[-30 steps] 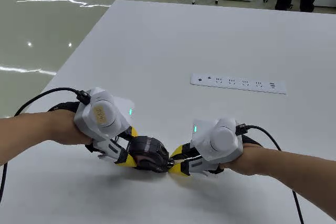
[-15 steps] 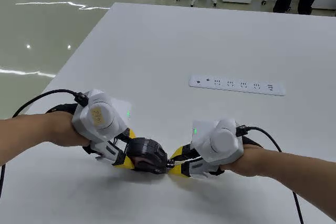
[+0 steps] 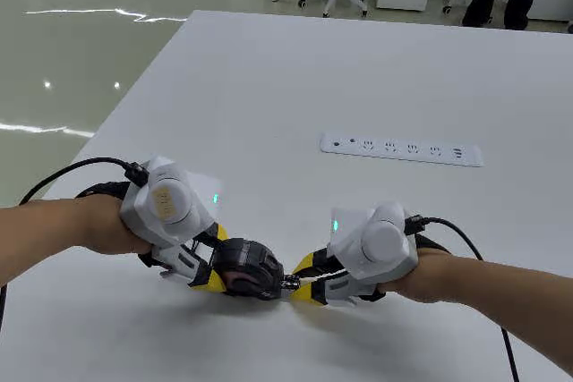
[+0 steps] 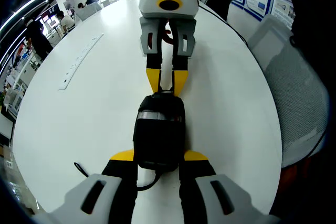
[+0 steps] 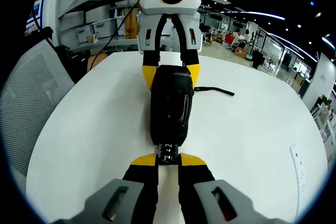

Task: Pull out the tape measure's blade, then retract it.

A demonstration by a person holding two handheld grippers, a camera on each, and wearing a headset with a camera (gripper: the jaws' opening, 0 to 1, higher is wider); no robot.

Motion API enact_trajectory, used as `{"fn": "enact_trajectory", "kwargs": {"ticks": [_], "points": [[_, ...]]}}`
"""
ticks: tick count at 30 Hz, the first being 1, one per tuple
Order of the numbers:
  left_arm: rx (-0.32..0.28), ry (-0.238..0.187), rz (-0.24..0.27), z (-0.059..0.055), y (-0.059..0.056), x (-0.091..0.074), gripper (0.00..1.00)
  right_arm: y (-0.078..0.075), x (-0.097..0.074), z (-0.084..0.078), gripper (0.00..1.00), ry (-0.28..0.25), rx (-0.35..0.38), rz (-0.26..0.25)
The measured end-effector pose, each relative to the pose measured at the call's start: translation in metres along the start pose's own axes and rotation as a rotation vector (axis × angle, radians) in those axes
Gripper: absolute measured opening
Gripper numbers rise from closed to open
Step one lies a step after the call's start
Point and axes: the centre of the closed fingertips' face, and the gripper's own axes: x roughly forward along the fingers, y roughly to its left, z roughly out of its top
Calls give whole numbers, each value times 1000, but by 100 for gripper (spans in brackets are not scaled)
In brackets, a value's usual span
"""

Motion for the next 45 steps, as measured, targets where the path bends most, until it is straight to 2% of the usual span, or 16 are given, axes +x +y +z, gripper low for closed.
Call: {"fn": "enact_trajectory", "kwargs": {"ticks": [45], "points": [[-7,-6,10,-2,-1,-2,25,1,-17,-7,13,18,-25,2]]}}
